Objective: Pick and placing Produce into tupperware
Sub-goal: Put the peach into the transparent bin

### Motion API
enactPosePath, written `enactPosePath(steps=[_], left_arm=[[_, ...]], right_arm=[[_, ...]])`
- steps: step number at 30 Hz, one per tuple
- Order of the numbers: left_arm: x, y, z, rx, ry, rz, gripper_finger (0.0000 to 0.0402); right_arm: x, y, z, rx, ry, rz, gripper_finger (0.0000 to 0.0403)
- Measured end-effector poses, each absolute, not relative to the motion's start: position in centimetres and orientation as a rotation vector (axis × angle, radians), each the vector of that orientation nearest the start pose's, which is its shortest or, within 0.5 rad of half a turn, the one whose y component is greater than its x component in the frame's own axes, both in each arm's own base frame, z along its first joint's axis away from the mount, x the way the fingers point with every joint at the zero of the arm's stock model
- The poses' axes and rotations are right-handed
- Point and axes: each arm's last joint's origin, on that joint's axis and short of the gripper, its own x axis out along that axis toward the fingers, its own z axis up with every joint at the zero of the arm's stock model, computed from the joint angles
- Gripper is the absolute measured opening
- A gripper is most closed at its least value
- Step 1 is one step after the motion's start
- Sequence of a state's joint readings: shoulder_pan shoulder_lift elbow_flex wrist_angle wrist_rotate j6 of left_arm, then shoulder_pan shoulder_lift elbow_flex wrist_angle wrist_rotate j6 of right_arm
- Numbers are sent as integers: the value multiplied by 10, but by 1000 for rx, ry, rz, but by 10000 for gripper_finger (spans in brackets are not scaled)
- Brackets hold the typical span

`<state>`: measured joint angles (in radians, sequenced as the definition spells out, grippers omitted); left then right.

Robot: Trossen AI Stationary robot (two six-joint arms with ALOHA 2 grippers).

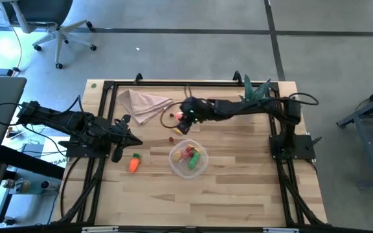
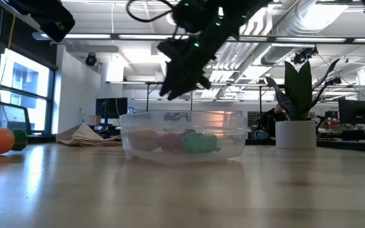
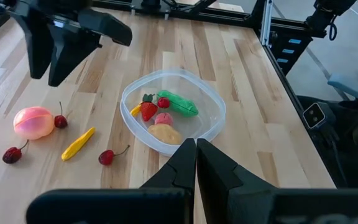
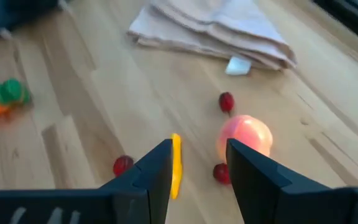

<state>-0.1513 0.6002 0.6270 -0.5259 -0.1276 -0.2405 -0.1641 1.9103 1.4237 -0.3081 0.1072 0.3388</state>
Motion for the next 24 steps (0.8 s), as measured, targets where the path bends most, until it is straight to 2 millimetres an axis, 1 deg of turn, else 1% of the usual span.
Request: enactPosePath(steps=[2,4,8,11,14,18,21,24], left_arm=[[129,-16,273,-166,493,37,5],[129,-16,273,-167,493,36,5],[129,-16,273,-167,493,37,5],[129,-16,273,-166,494,36,5],[129,-16,273,-166,494,37,5],[129,-16,273,-166,493,36,5],[129,-16,273,-167,494,36,5],[129,-16,273,-166,494,37,5]], right_arm=[[427,-74,229,327,776,-372,142],[436,-76,230,300,837,-369,142],[446,-81,225,283,967,-472,142],[448,-89,217,284,1051,-537,142],[448,-100,209,299,1098,-546,142],[448,-111,207,358,1096,-492,142],[448,-113,204,365,1099,-430,143],[450,-116,205,372,1069,-431,154]])
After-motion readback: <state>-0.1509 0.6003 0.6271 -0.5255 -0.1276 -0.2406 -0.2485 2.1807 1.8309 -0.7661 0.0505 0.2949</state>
